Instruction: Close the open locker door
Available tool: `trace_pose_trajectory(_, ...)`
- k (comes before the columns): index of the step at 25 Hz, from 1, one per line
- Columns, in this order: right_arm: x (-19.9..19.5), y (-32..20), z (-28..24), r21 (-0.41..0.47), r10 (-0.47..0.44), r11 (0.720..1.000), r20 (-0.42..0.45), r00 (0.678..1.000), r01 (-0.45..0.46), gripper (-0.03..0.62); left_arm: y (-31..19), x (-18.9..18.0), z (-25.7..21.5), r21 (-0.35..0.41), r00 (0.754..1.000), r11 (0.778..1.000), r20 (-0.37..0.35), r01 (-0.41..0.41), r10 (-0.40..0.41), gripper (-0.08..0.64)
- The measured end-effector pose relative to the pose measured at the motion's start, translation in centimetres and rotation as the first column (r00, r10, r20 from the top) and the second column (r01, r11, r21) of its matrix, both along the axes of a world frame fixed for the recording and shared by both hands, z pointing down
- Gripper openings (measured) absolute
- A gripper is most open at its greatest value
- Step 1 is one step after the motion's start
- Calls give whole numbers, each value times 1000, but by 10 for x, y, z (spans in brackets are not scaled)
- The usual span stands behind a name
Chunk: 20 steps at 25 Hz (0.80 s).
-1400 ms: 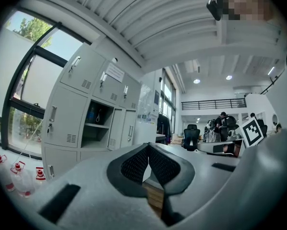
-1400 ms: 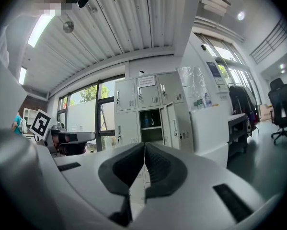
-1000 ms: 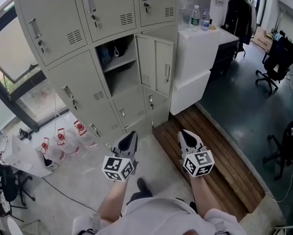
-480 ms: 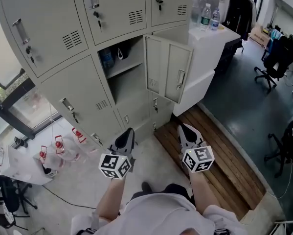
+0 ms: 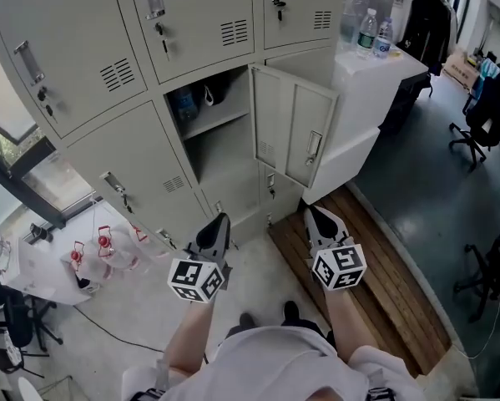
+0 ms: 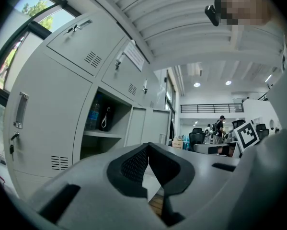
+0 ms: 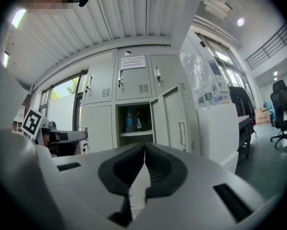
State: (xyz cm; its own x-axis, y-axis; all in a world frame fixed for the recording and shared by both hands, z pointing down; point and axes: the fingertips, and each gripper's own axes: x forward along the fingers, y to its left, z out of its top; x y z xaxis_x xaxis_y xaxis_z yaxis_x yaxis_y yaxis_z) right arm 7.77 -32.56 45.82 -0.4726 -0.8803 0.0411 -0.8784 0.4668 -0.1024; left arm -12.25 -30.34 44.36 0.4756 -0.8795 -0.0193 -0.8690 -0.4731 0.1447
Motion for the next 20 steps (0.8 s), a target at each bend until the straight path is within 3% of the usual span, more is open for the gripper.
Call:
trace_pose_trajectory(8,27,-41,2,-3,-29,1000,-20,999,29,19,-26,24,-2,1,999,999,4,38,-38,8)
trace_pose_trajectory(9,31,-47,0,2,-28,1000,-20,999,28,38,-28,25,-2,0,999,999,5,42,-42,8)
trace_pose_trajectory(11,39,-63,-4,15,-34,999,-21,999,34,163,-31,27,-3,2,999,999,5,50,-50,8)
trace_pose_trajectory(20,78,-166,-8,31,-82,996,-158,984,88,166,-36,20,-2,3,994,994,13,106,-106,8)
